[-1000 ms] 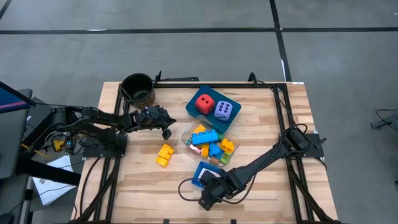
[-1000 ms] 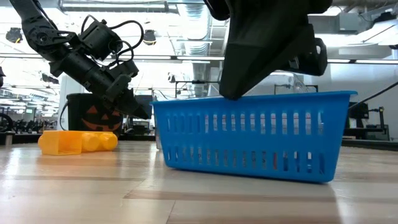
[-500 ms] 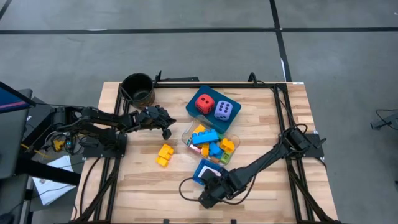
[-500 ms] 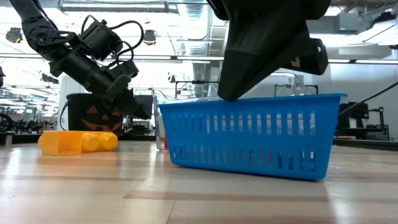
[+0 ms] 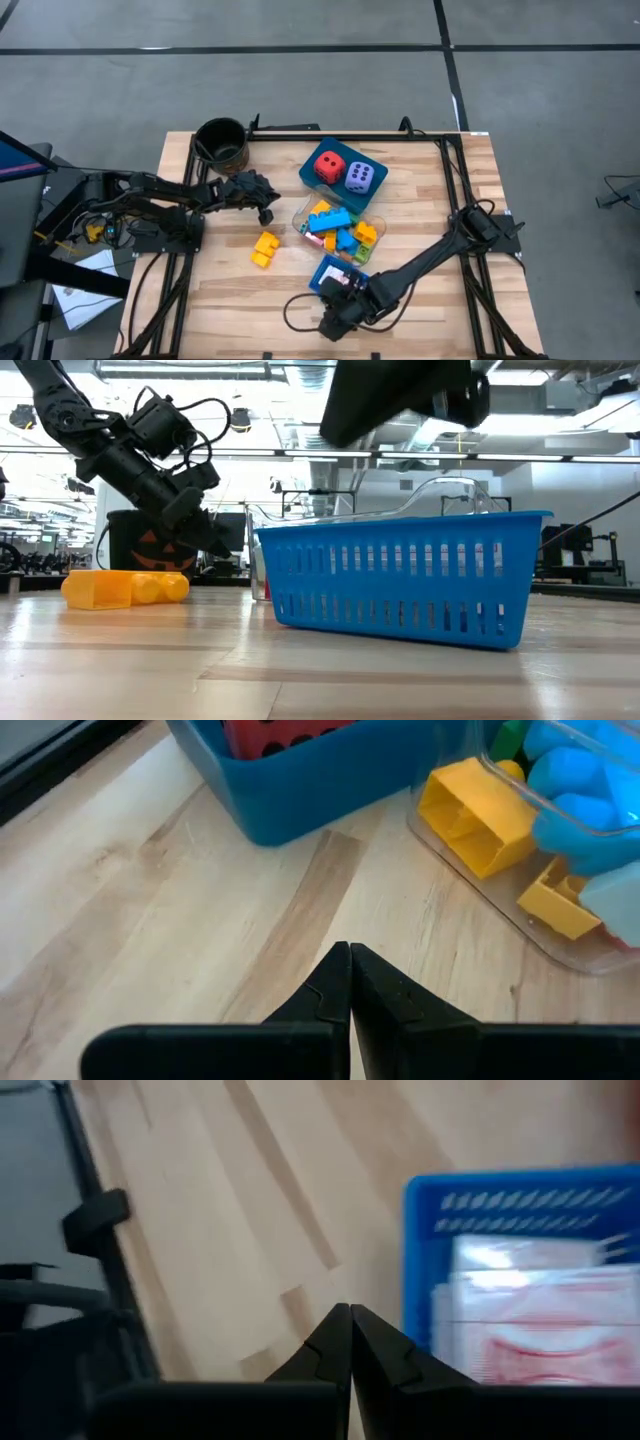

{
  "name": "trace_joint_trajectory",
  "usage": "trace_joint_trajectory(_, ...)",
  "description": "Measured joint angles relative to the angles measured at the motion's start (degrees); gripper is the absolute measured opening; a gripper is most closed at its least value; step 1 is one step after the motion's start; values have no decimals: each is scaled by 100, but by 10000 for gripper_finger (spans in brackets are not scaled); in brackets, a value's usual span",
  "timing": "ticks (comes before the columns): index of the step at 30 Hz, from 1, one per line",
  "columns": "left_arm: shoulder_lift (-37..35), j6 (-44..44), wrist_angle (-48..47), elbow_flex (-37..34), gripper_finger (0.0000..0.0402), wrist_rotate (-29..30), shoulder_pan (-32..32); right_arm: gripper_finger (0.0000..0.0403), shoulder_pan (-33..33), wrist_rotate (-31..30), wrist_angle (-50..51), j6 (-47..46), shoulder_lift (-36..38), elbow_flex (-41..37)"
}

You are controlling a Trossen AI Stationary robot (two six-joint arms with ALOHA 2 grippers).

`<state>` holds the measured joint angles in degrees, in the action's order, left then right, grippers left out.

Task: Pick & Place Toys
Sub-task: Put the yellow game piece block into the transparent bin

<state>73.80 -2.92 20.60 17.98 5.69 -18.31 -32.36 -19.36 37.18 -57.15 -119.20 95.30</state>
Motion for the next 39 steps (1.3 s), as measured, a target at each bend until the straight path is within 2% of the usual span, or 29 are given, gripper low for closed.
trace_joint_trajectory(3,-320,98,-130,0,0,-2,-2,0,-21,-457,841,217,0,531)
trace_joint_trajectory(8,-1437,118,-756,2,0,-55,-2,0,-212,-1794,2668,225,7,1496)
trace_joint_trajectory(11,-2159,79,-1246,0,0,-329,-2,0,-378,-2562,4196,-496,15,1918)
trace_joint_trajectory(13,-2551,-102,-1487,0,2,-506,-2,1,-428,-2705,5216,-1166,14,2083)
trace_joint_trajectory(14,-2717,-193,-1652,0,4,-560,-2,3,-433,-2710,5359,-1376,23,2091)
trace_joint_trajectory(18,-3171,-347,-2042,1,28,-769,7,24,-353,-2563,5279,-1067,262,1943)
trace_joint_trajectory(22,-3332,-523,-2159,-2,87,-1193,197,64,-282,-2796,5279,-1025,616,1626)
trace_joint_trajectory(25,-3328,-821,-2202,-2,156,-1311,509,104,-235,-3063,5278,-1146,929,1484)
trace_joint_trajectory(32,-3049,-1481,-2162,7,363,-1303,1315,209,-297,-3381,5266,-1274,1287,1183)
trace_joint_trajectory(33,-3004,-1545,-2140,12,380,-1301,1409,221,-318,-3397,5287,-1225,1309,1174)
trace_joint_trajectory(35,-2911,-1623,-2204,100,387,-1296,1609,238,-351,-3542,5284,-1142,1329,1175)
trace_joint_trajectory(39,-2814,-1596,-1759,492,353,-1368,2175,246,-404,-3781,5277,-856,1412,1173)
